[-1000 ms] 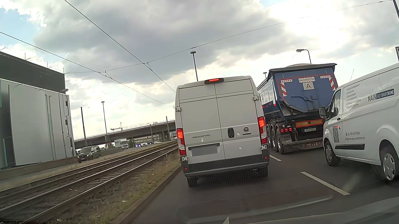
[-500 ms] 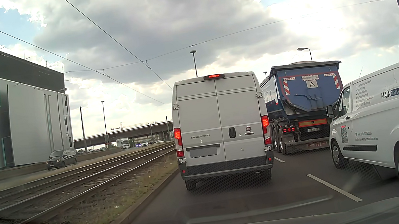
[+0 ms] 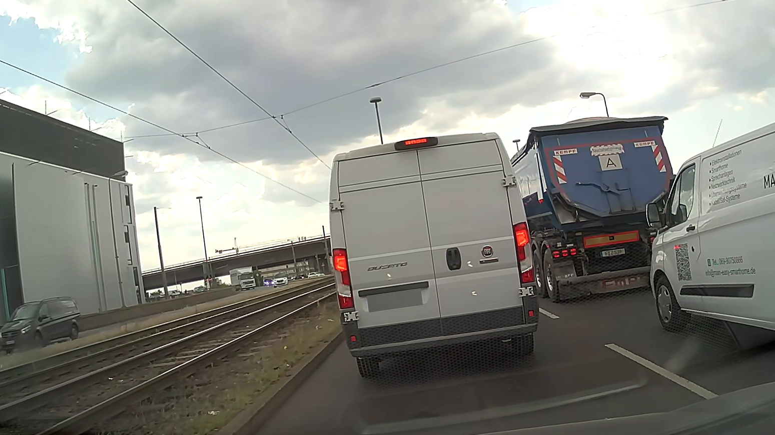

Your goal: Follow the waypoints while adhering to traffic rules and regulations

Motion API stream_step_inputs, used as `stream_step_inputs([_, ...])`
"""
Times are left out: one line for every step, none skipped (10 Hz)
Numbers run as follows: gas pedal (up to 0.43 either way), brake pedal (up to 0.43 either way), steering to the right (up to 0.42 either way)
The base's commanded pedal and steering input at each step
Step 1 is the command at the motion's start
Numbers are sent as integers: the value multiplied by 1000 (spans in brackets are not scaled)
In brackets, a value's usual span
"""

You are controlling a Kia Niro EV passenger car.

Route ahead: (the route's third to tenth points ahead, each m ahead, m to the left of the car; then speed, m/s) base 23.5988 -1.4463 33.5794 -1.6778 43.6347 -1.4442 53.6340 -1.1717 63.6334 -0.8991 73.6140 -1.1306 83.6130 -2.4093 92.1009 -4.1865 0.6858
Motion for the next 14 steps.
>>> stream_step_inputs([0,134,-5])
stream_step_inputs([0,134,-5])
stream_step_inputs([0,128,-5])
stream_step_inputs([0,134,-5])
stream_step_inputs([0,134,-5])
stream_step_inputs([0,134,-5])
stream_step_inputs([0,134,-5])
stream_step_inputs([0,134,-5])
stream_step_inputs([0,134,-5])
stream_step_inputs([0,134,-5])
stream_step_inputs([0,134,-5])
stream_step_inputs([0,134,-5])
stream_step_inputs([0,134,-5])
stream_step_inputs([0,134,-5])
